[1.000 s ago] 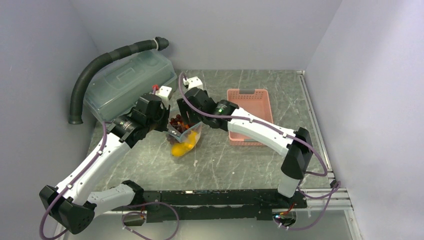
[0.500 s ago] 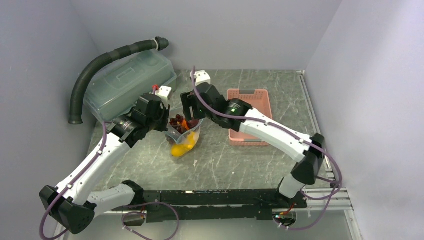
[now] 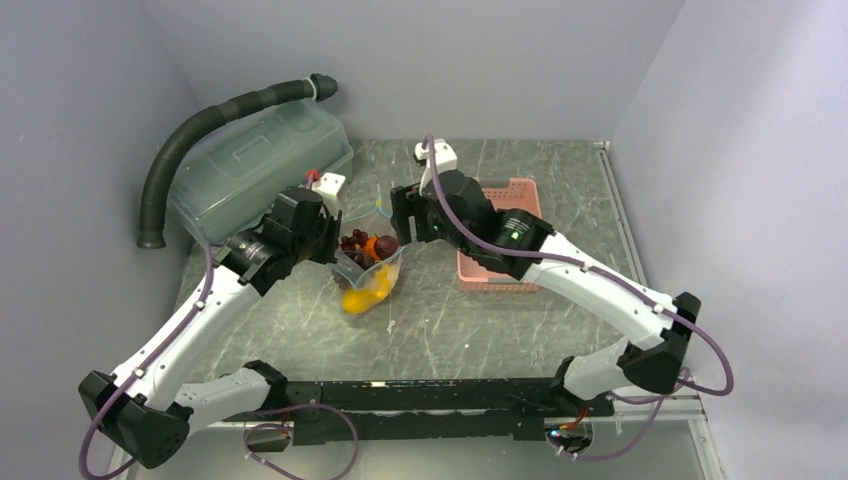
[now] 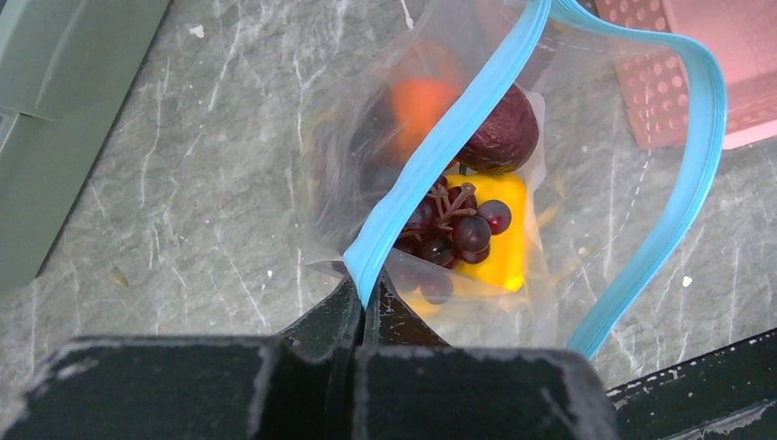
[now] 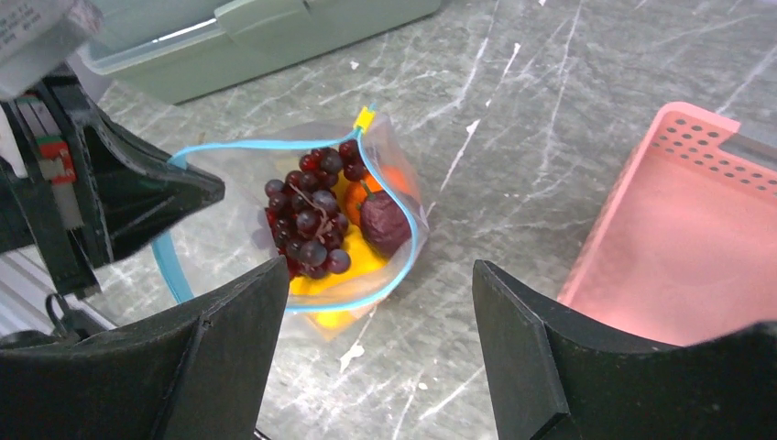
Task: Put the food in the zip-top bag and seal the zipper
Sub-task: Place the fake fruit in the zipper food storage bag, then zip the zipper food storage bag at the center of the board.
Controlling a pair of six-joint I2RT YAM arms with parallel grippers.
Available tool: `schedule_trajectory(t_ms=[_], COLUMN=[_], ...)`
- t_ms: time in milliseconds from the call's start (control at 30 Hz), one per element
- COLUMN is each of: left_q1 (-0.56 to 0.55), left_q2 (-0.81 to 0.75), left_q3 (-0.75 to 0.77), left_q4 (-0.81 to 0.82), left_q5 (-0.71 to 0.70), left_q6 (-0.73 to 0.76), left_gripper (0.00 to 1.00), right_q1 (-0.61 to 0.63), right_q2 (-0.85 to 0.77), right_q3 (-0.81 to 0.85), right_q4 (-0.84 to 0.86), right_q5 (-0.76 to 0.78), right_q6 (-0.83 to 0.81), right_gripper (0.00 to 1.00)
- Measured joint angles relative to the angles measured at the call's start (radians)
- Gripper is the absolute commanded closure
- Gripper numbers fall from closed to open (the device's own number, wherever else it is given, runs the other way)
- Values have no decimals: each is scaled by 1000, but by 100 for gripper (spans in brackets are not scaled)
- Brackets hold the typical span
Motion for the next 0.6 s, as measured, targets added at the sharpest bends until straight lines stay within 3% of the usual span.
schedule_trajectory(t_ms=[400,600], left_q1=[-5,-72], left_q2=[0,0], left_q3=[0,0], left_q4=[8,8], left_q5=[149,214], left_q6=[58,97], left_gripper=[100,100], right_q1=[0,0], right_q2=[-221,-303], right_q3=[-133,-183], right_q4=[-10,-26], right_q5=[2,-7], right_q6=[-104,-177], right_gripper=[23,23])
